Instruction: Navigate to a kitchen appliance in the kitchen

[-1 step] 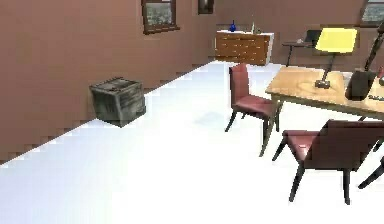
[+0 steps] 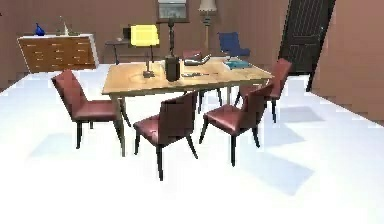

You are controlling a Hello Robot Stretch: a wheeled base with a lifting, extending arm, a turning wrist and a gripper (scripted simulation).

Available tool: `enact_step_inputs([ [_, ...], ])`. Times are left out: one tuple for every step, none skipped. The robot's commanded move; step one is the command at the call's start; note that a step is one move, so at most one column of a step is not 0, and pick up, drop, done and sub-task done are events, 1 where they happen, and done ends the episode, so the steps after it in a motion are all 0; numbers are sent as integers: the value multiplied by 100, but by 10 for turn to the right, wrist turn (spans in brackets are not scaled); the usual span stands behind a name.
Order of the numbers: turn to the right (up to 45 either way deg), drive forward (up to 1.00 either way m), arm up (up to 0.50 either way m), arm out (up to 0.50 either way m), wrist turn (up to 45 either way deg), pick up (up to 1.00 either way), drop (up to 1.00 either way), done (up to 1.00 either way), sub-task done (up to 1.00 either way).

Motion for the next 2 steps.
enact_step_inputs([
  [450, 0, 0, 0, 0, 0, 0, 0, 0],
  [270, 0, 0, 0, 0, 0, 0, 0, 0],
])
